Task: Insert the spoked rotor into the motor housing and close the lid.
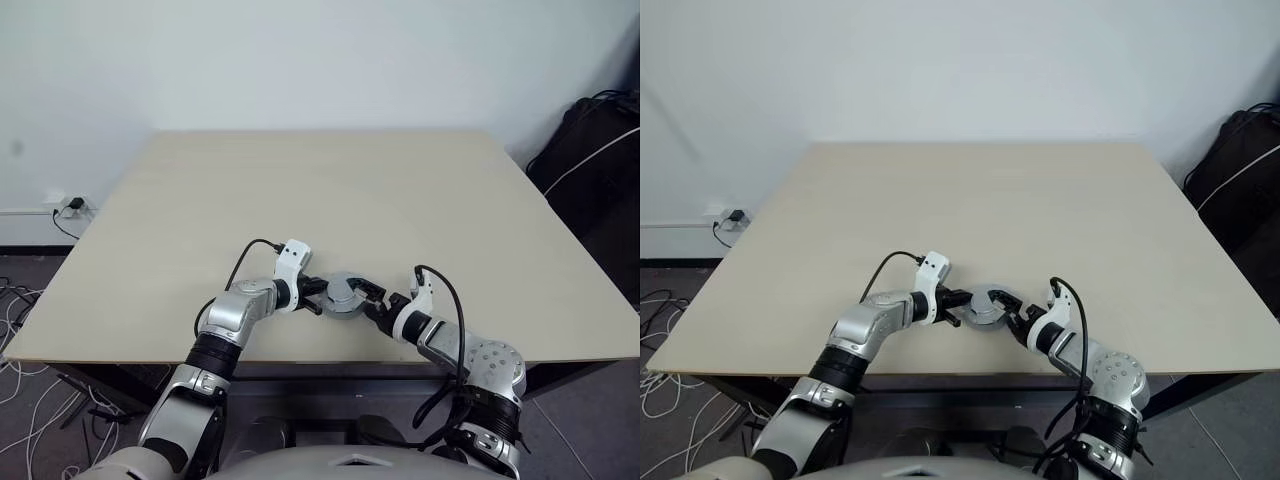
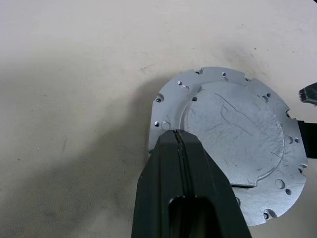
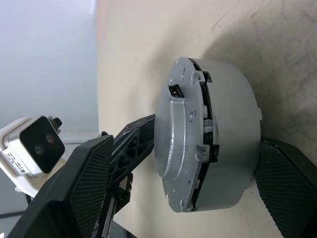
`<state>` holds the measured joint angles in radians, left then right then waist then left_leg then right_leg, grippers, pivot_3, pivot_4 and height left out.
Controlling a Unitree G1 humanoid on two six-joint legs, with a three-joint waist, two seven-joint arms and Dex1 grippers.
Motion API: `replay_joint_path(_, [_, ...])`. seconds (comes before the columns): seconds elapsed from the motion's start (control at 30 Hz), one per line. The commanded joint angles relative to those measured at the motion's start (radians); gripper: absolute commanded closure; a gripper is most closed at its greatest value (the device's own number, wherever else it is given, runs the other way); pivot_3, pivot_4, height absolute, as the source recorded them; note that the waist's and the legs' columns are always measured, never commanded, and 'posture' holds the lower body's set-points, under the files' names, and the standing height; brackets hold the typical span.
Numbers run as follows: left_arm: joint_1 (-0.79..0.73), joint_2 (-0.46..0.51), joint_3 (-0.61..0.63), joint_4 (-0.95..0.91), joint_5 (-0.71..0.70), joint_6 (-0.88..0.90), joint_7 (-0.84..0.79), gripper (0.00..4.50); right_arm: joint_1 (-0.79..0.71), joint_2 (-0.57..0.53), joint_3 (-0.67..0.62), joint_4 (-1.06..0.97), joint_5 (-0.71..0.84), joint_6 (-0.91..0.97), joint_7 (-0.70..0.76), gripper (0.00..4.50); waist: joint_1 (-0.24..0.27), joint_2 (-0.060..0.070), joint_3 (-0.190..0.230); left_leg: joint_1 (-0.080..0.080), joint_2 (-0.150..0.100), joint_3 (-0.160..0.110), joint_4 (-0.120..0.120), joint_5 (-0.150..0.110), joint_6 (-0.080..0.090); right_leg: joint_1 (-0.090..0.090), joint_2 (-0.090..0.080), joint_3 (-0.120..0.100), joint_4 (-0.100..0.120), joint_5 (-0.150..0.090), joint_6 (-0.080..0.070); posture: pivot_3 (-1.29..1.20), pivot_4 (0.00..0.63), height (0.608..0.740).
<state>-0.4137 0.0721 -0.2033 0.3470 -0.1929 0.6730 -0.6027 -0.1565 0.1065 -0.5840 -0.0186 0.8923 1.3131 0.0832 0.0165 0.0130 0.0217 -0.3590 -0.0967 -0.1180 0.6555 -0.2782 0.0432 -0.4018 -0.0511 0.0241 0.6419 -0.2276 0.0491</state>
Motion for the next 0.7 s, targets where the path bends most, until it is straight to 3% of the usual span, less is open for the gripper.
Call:
replay_joint_path(0.03, [0.008, -0.024, -0.034, -0.002, -0.005, 0.017, -0.02, 4.5, 0.031, 0.084, 0.067, -0.045, 0.057, 0.001, 0.012, 0.91, 0.0, 0.0, 0.0, 0.0, 0.0, 0.0, 0.0, 0.0, 0.0, 0.0, 0.0, 0.0, 0.0, 0.0, 0.0, 0.0, 0.0, 0.74])
replay_joint_path(0.2, [0.008, -0.024, -0.032, 0.001, -0.006, 0.015, -0.022, 4.5, 0.053, 0.07, 0.085, -0.05, 0.057, 0.003, -0.009, 2.47, -0.002, 0.002, -0.001, 0.0, 0.0, 0.001, 0.0, -0.001, 0.001, -0.001, 0.0, 0.001, 0.0, 0.0, 0.0, 0.0, 0.0, 0.74])
replay_joint_path(0.33, [0.009, -0.026, -0.029, 0.002, -0.001, 0.015, -0.024, 4.5, 0.064, 0.062, 0.091, -0.046, 0.069, -0.005, -0.021, 3.15, -0.001, 0.003, -0.002, 0.0, 0.0, 0.001, 0.0, 0.0, 0.001, 0.0, 0.0, 0.0, 0.0, -0.002, 0.003, 0.0, 0.0, 0.74])
replay_joint_path(0.7, [0.017, -0.029, -0.024, -0.01, 0.0, 0.015, -0.022, 4.5, 0.08, 0.053, 0.112, -0.046, 0.097, -0.022, -0.051, 3.26, -0.001, 0.004, -0.003, 0.001, 0.0, 0.001, 0.001, 0.0, 0.001, 0.001, -0.001, 0.0, 0.0, -0.003, 0.005, 0.0, 0.0, 0.74])
